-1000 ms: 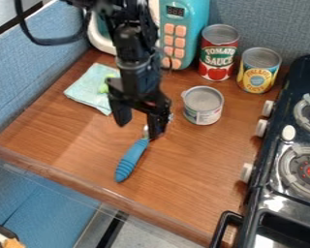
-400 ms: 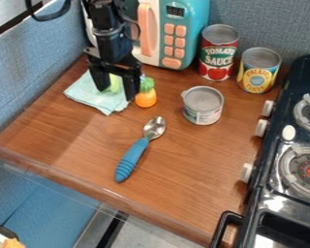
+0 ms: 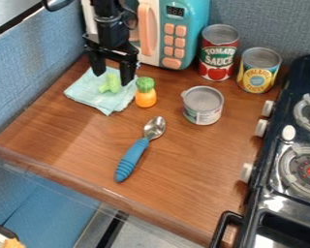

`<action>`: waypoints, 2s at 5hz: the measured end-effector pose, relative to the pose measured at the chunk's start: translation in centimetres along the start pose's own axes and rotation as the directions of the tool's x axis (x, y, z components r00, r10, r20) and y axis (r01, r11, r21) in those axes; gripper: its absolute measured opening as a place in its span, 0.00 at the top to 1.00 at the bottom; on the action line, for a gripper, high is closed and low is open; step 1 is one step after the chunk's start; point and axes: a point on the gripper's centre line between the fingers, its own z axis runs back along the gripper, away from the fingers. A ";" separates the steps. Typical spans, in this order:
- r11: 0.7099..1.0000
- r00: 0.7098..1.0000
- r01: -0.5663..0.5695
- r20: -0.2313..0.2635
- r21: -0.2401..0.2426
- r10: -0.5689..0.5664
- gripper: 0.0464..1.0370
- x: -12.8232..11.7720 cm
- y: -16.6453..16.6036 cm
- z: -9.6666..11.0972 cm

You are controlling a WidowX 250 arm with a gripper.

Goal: Moves the cauliflower to the right of the table

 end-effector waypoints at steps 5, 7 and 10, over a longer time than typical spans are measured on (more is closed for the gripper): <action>1.000 0.996 -0.007 -0.085 0.030 0.009 0.36 1.6 1.4 -3.9; 1.000 0.995 -0.010 -0.096 0.014 0.011 0.40 0.9 0.7 -3.7; 0.996 0.996 0.083 0.040 -0.036 -0.082 0.40 -2.2 -9.6 2.4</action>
